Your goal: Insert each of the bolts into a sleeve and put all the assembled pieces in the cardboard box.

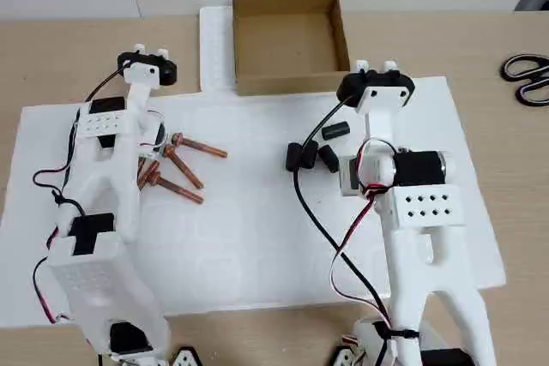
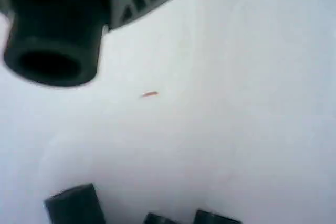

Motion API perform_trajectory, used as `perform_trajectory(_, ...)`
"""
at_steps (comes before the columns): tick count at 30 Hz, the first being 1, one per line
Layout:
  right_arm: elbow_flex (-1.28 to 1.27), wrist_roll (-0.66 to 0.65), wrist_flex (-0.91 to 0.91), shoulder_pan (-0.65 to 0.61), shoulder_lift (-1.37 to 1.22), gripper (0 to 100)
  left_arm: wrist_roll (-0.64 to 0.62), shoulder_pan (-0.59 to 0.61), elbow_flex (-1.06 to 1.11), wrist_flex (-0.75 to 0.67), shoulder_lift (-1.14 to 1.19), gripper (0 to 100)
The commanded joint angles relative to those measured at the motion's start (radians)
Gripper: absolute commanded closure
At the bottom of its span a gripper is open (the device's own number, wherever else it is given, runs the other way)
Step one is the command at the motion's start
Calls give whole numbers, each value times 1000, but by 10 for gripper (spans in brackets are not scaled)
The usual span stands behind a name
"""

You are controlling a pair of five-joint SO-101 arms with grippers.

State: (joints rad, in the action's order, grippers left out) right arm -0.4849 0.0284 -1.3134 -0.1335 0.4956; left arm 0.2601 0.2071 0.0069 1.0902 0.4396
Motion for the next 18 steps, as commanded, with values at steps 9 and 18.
perform_trajectory(9,51,-11,-4,10,12,995,3,3,-70,18,54,995)
perform_trajectory(18,92,-9,-13,5,13,995,3,5,-302,222,46,995)
